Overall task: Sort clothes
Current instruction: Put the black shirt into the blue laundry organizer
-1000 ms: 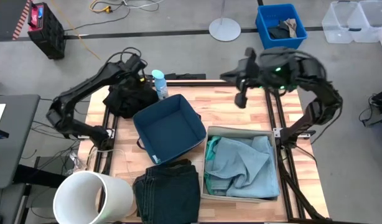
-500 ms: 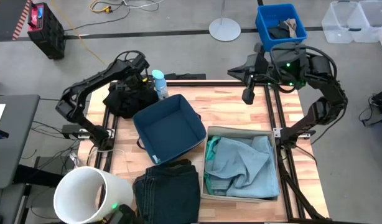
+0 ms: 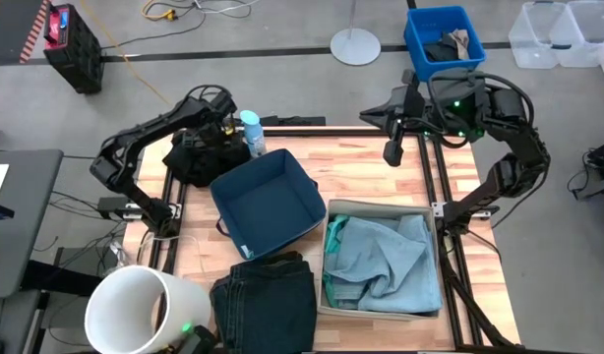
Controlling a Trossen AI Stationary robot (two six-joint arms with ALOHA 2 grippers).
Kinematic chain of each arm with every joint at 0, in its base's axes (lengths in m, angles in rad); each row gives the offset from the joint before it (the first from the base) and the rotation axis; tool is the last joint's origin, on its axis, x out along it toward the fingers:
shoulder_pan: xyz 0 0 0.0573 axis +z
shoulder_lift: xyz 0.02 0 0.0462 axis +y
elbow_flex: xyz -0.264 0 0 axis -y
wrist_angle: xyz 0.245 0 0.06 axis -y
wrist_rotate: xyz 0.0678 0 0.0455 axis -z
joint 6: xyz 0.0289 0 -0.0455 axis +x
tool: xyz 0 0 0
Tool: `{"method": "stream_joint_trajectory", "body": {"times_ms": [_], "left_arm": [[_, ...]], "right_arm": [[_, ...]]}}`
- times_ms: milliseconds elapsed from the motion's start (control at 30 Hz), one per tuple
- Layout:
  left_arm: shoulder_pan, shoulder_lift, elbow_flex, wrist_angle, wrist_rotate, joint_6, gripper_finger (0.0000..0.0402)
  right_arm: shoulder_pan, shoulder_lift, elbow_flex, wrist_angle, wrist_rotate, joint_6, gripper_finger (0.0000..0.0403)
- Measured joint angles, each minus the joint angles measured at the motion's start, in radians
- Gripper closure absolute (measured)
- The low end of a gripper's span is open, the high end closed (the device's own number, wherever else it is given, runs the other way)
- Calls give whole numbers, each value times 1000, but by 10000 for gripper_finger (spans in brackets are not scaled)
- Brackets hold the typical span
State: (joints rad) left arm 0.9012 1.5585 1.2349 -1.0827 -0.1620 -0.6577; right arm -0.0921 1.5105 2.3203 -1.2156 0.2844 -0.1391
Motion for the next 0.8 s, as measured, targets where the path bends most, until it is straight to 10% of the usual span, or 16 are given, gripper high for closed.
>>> {"method": "stream_joint_trajectory", "body": {"times_ms": [800], "left_arm": [[-29, -2, -216, 9, -131, 26, 202]], "right_arm": [[0, 0, 0, 0, 0, 18, 363]]}}
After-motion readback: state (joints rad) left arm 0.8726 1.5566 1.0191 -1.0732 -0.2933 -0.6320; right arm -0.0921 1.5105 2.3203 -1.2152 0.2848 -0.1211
